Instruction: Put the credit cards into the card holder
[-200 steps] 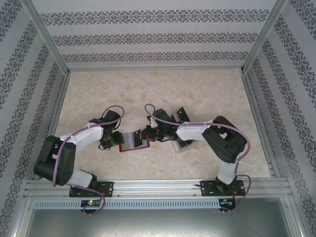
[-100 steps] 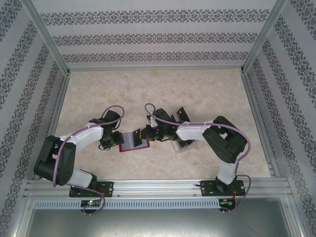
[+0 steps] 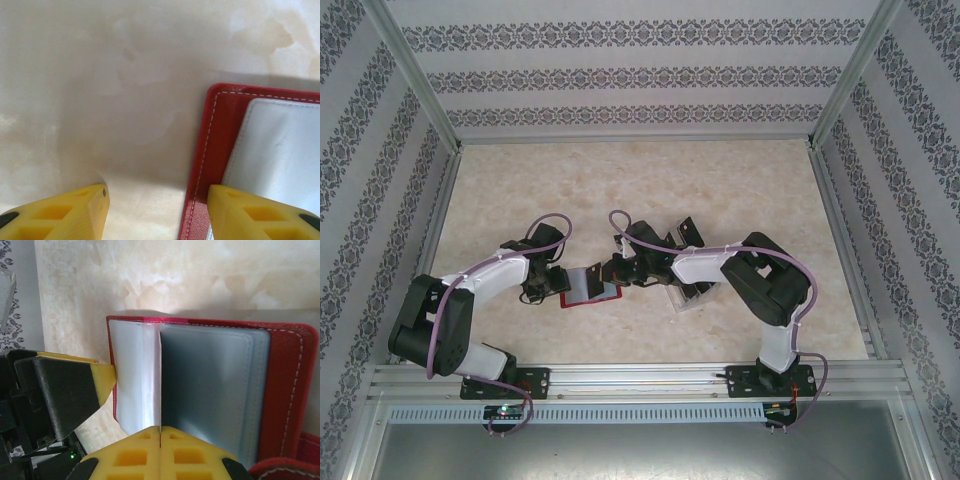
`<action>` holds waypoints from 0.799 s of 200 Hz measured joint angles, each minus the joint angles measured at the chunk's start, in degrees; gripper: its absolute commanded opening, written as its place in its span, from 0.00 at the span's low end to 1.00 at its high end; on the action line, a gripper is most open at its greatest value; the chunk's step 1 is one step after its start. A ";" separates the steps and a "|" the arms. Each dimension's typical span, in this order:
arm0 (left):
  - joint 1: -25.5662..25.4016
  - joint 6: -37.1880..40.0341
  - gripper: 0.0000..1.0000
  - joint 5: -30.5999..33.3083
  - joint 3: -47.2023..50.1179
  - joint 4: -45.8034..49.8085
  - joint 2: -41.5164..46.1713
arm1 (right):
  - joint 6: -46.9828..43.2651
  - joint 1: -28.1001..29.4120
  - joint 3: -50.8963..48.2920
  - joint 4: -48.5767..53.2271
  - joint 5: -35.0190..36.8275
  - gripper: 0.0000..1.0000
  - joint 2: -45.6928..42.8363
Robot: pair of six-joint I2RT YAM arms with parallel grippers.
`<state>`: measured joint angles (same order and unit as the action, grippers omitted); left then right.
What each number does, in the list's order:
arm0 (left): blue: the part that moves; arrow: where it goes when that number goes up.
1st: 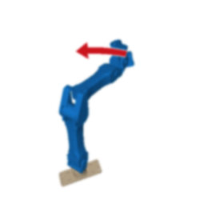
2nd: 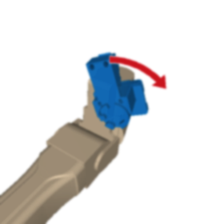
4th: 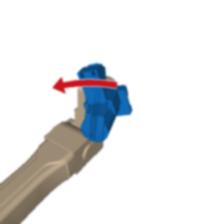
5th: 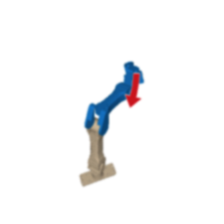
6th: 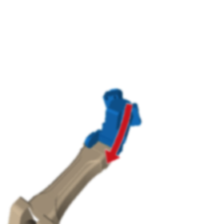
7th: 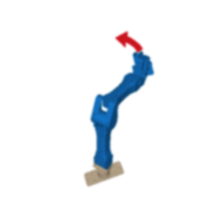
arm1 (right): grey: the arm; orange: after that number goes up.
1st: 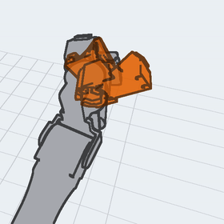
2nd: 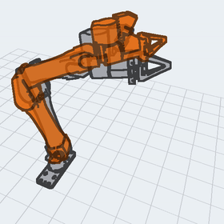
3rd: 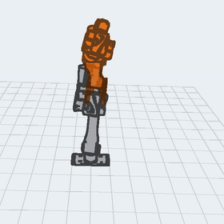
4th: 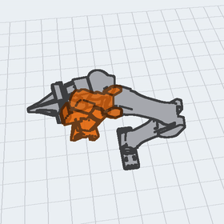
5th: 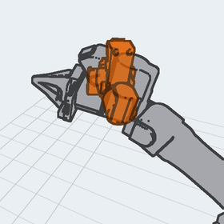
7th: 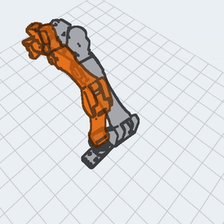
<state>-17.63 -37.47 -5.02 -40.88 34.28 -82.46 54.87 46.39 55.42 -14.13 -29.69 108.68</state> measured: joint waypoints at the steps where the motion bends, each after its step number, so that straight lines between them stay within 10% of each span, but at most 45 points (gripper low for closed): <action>1: -0.02 0.00 0.56 0.00 0.00 -0.02 0.00 | 0.04 0.00 0.00 -0.02 0.00 0.00 0.02; 160: -0.04 0.02 0.56 0.37 0.02 0.02 0.13 | 2.23 -0.07 -3.23 -5.86 -0.42 0.00 0.70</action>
<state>-17.67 -37.45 -4.64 -40.86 34.30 -82.32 57.10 46.33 52.18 -19.99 -30.11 109.38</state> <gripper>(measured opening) 0.557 0.068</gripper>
